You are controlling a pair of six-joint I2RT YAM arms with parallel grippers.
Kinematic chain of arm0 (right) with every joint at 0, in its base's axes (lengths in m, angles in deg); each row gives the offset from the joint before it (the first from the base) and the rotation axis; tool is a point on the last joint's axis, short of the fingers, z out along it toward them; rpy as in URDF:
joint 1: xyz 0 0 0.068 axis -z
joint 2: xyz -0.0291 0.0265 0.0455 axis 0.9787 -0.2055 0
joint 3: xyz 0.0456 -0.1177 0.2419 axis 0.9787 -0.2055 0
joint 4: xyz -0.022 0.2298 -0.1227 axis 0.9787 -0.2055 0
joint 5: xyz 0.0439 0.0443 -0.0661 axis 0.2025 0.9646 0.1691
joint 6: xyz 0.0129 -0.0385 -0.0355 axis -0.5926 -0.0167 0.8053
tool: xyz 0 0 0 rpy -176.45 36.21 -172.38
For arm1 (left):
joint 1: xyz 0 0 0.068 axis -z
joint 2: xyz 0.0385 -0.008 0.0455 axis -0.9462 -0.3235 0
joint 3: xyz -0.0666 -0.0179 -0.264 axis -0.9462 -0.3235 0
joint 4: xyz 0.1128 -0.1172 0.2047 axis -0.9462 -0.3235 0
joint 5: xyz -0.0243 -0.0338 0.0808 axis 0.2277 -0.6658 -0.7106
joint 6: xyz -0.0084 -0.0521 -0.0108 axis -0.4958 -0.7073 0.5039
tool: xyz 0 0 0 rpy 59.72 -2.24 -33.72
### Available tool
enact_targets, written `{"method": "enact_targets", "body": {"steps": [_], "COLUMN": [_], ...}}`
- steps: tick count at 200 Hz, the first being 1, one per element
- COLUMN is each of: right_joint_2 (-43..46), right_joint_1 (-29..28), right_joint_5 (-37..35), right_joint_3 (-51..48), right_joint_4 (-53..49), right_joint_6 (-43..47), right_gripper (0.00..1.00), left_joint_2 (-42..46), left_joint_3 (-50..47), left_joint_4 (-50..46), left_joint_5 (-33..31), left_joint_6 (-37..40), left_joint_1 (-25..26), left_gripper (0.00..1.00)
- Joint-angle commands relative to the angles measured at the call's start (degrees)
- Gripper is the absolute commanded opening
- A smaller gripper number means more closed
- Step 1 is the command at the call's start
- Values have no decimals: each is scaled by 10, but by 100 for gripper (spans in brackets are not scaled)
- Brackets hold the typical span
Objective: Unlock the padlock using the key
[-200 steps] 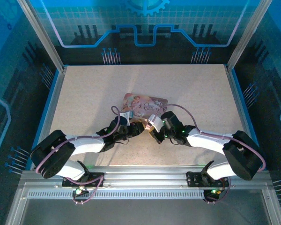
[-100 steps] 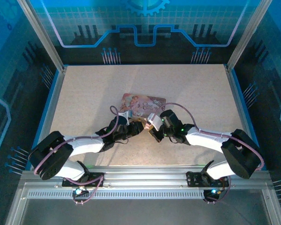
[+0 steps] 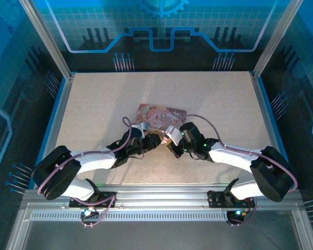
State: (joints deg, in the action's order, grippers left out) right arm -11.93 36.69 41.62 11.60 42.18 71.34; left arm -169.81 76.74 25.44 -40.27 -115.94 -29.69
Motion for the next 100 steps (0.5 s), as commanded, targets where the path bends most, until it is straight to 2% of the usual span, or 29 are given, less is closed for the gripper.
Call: {"method": "enact_targets", "body": {"steps": [1,40,100], "right_joint_2": [5,3,-11], "right_joint_1": [2,-3,14], "right_joint_5": [-2,-14,11], "right_joint_3": [-11,-11,6], "right_joint_4": [0,2,10], "right_joint_6": [-14,-16,-14], "right_gripper": [1,1,1], "left_joint_2": [25,25,27], "left_joint_3": [26,29,34], "left_joint_4": [13,6,2], "left_joint_5": [39,38,46], "left_joint_6": [-11,-11,-12], "left_joint_1": [7,7,7], "left_gripper": [25,25,25]}}
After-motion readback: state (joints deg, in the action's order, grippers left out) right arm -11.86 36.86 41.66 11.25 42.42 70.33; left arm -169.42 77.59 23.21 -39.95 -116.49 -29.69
